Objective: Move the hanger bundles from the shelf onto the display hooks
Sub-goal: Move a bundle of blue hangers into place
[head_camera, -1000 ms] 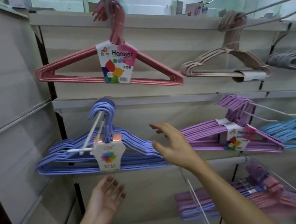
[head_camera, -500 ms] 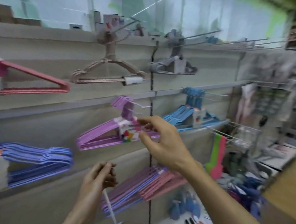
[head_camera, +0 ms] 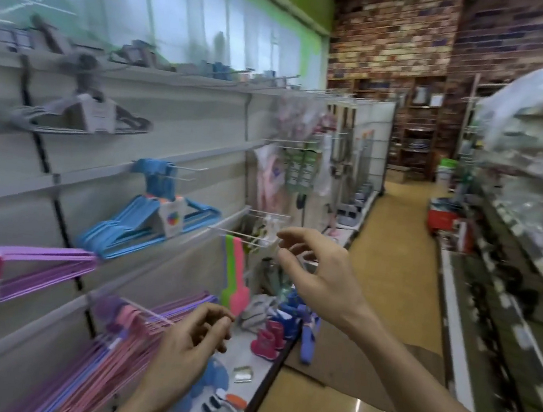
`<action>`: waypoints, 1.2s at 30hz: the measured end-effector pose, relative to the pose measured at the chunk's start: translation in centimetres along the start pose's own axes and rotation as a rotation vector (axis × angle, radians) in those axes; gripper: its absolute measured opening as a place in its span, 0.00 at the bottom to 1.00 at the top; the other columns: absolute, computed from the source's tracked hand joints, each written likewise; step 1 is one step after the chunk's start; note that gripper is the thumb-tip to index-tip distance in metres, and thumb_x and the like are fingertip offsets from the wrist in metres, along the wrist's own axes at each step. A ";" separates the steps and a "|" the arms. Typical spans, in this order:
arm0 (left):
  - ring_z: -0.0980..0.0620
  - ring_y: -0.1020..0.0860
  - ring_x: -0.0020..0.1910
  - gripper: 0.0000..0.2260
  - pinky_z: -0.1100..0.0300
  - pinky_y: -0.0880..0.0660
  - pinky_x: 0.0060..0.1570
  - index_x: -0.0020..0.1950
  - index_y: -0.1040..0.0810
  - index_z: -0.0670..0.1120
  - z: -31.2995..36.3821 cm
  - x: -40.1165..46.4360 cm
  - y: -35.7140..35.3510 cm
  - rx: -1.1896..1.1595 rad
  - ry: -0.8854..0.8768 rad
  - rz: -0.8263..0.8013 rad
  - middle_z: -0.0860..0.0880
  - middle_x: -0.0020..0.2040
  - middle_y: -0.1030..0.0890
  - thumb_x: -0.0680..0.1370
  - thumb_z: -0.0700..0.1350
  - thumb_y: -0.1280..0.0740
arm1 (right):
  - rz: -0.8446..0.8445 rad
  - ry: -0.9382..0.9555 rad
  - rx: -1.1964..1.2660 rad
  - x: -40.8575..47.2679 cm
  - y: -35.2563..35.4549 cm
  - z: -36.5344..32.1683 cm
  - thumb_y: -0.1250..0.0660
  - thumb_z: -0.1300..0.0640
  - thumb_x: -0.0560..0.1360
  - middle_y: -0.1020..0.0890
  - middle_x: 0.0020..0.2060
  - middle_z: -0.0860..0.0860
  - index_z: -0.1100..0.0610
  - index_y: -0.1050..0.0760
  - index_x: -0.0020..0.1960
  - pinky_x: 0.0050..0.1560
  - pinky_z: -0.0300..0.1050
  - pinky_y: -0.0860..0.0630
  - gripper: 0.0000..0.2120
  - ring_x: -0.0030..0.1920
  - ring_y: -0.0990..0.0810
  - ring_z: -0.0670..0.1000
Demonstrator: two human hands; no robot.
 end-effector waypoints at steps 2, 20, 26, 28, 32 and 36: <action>0.54 0.21 0.35 0.05 0.61 0.25 0.38 0.45 0.19 0.52 -0.1 1.8 -3.1 0.013 -0.007 -0.066 0.47 0.37 0.19 0.77 0.47 0.34 | 0.021 -0.032 -0.032 -0.1 2.3 2.3 0.32 0.56 0.77 0.17 0.47 0.45 0.56 0.21 0.59 0.47 0.38 0.23 0.12 0.47 0.19 0.44; 0.57 0.23 0.34 0.04 0.65 0.29 0.35 0.48 0.20 0.52 -5.4 23.0 -21.1 0.051 -0.171 -0.429 0.56 0.35 0.20 0.80 0.47 0.34 | 0.138 -0.217 -0.321 8.2 11.5 20.3 0.33 0.59 0.78 0.17 0.48 0.44 0.54 0.21 0.60 0.47 0.33 0.25 0.10 0.49 0.20 0.42; 0.54 0.21 0.38 0.03 0.61 0.26 0.38 0.49 0.20 0.54 -8.4 29.9 -24.5 0.061 -0.242 -0.461 0.57 0.39 0.19 0.80 0.48 0.33 | 0.171 -0.300 -0.343 11.5 12.4 27.1 0.33 0.58 0.79 0.17 0.48 0.43 0.54 0.21 0.60 0.49 0.37 0.23 0.10 0.49 0.20 0.43; 0.54 0.20 0.39 0.03 0.59 0.24 0.41 0.49 0.20 0.55 -9.3 31.6 -25.6 0.059 -0.249 -0.473 0.58 0.41 0.19 0.80 0.48 0.33 | 0.177 -0.319 -0.347 12.3 12.4 29.0 0.33 0.59 0.78 0.17 0.48 0.43 0.54 0.20 0.59 0.49 0.36 0.23 0.10 0.49 0.20 0.43; 0.55 0.20 0.40 0.03 0.57 0.23 0.41 0.50 0.20 0.55 -11.0 34.5 -27.7 0.053 -0.256 -0.500 0.59 0.43 0.18 0.80 0.47 0.33 | 0.175 -0.346 -0.379 13.8 12.9 32.8 0.33 0.58 0.78 0.17 0.48 0.43 0.53 0.20 0.59 0.50 0.37 0.22 0.10 0.50 0.19 0.42; 0.56 0.21 0.39 0.03 0.58 0.23 0.40 0.50 0.20 0.55 -12.8 37.6 -30.2 0.073 -0.261 -0.501 0.61 0.42 0.19 0.80 0.47 0.33 | 0.178 -0.390 -0.386 14.4 13.7 37.5 0.33 0.58 0.78 0.17 0.48 0.43 0.52 0.20 0.60 0.51 0.38 0.22 0.11 0.50 0.19 0.42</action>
Point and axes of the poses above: each hand's wrist, its own x-axis towards the middle knuckle, its own y-axis out of the back of the hand, z = x × y, the point moved 10 cm from there along x, towards the middle knuckle
